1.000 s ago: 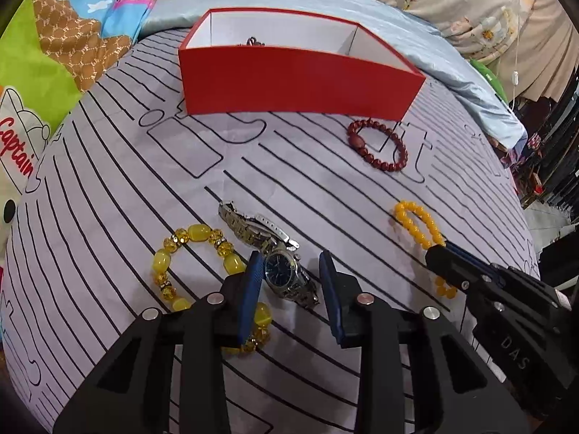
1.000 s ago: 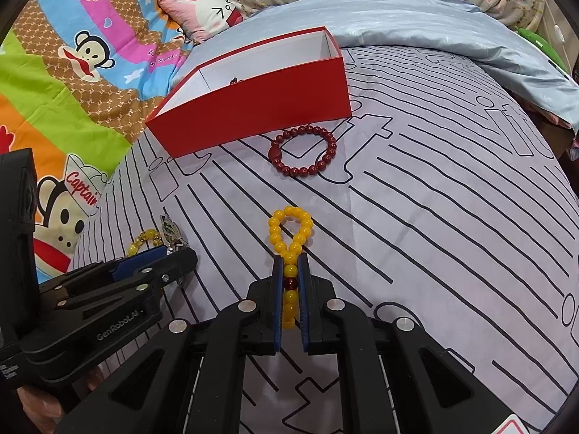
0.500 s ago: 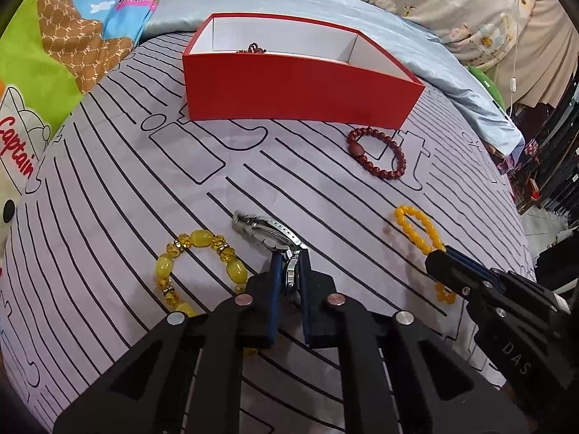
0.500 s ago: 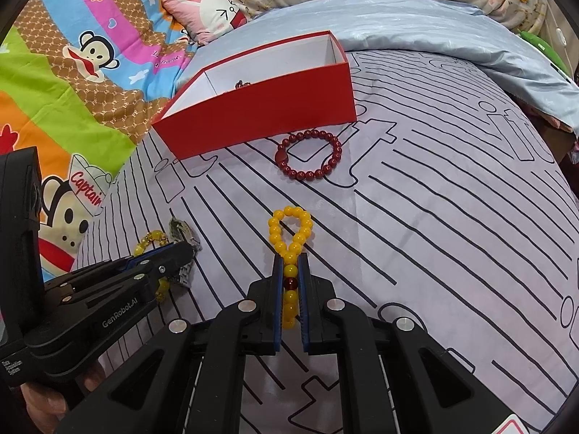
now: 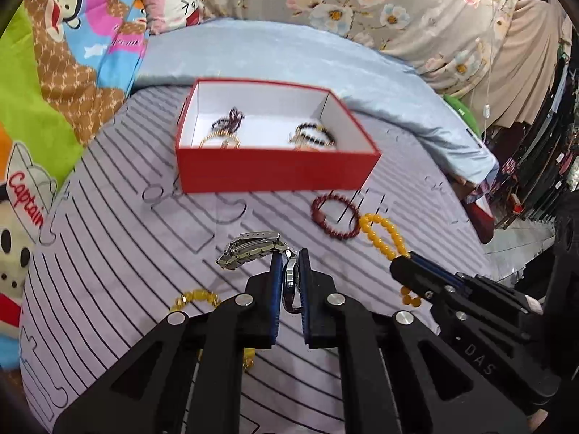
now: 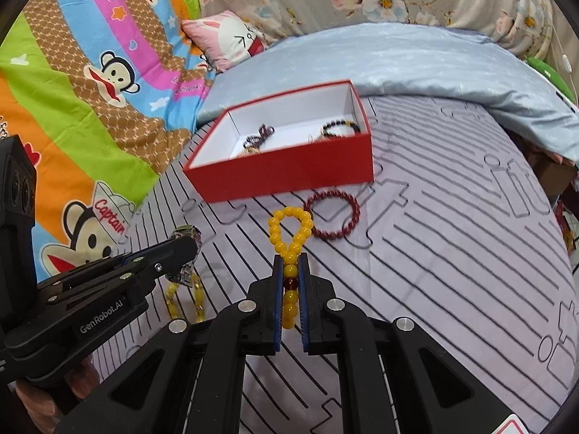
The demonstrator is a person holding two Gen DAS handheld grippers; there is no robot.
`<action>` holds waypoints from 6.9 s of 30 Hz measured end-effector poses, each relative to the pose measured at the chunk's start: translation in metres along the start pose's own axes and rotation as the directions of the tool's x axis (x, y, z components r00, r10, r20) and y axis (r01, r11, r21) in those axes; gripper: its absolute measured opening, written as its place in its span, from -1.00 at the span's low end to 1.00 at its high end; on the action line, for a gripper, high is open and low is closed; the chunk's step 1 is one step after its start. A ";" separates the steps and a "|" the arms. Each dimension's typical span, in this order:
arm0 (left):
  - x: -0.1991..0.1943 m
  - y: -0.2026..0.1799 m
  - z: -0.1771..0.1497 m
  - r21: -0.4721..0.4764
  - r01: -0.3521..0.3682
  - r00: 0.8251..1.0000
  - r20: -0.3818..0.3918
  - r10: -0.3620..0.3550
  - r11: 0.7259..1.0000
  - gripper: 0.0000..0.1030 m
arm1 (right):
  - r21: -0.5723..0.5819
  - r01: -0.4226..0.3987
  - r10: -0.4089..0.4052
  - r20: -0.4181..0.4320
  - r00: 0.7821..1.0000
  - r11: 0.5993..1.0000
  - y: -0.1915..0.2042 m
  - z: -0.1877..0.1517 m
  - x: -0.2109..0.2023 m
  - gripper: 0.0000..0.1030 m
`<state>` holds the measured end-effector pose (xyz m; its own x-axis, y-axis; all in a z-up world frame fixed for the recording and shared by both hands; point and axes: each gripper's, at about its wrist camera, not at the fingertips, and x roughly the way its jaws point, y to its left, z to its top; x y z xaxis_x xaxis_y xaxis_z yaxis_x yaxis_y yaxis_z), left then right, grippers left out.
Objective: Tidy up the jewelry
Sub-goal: 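Lower the watch and amber bracelet into the red box and open both tools, then grasp the dark red bead bracelet with the right tool while the left grasps the yellow glass bead bracelet, then lower both bracelets into the red box and open both tools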
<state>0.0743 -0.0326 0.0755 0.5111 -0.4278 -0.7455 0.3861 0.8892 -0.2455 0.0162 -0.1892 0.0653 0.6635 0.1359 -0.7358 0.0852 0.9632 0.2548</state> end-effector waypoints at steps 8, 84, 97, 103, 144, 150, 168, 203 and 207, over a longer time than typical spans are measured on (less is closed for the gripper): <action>-0.011 0.000 0.048 0.009 -0.006 0.995 0.099 0.005 1.000 -0.83 | -0.027 -0.034 0.036 0.086 0.996 0.999 0.008 0.047 -0.008 -0.85; 0.050 0.058 0.043 -0.070 -0.220 0.975 0.019 0.222 0.973 0.10 | -0.010 0.126 -0.126 -0.047 0.991 0.992 -0.031 0.040 0.075 -0.36; 0.039 0.078 -0.010 -0.062 -0.276 0.961 -0.049 0.274 0.959 0.23 | -0.010 0.152 -0.152 -0.082 0.985 0.988 -0.036 0.033 0.105 -0.57; 0.037 0.085 -0.030 -0.069 -0.282 0.958 -0.084 0.276 0.957 0.24 | -0.026 0.172 -0.173 -0.064 0.983 0.985 -0.034 0.033 0.108 -0.82; 0.035 0.058 -0.013 -0.049 -0.214 0.976 -0.050 0.212 0.976 -0.82 | -0.007 0.060 -0.060 -0.093 0.994 0.998 0.006 -0.005 0.044 -0.85; 0.030 0.048 0.007 -0.038 -0.194 0.981 -0.018 0.193 0.980 -0.82 | -0.003 0.058 -0.058 -0.059 0.997 0.998 0.005 0.008 0.034 -0.85; 0.016 0.018 0.118 0.008 -0.163 0.974 0.161 0.160 0.987 -0.82 | -0.032 0.027 -0.022 0.137 0.990 0.999 0.006 0.109 0.013 -0.85; 0.083 0.018 0.140 -0.007 -0.241 0.965 0.100 0.241 0.970 -0.45 | -0.028 0.069 -0.066 0.084 0.994 0.997 0.004 0.136 0.081 -0.35; 0.077 0.015 0.134 -0.002 -0.249 0.963 0.107 0.248 0.968 -0.31 | -0.017 0.079 -0.077 0.089 0.993 0.997 0.002 0.130 0.074 -0.31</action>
<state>0.2221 -0.0737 0.0971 0.6697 -0.2085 -0.7127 0.2449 0.9681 -0.0531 0.1620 -0.2068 0.0925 0.7183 0.0398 -0.6946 0.1252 0.9747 0.1853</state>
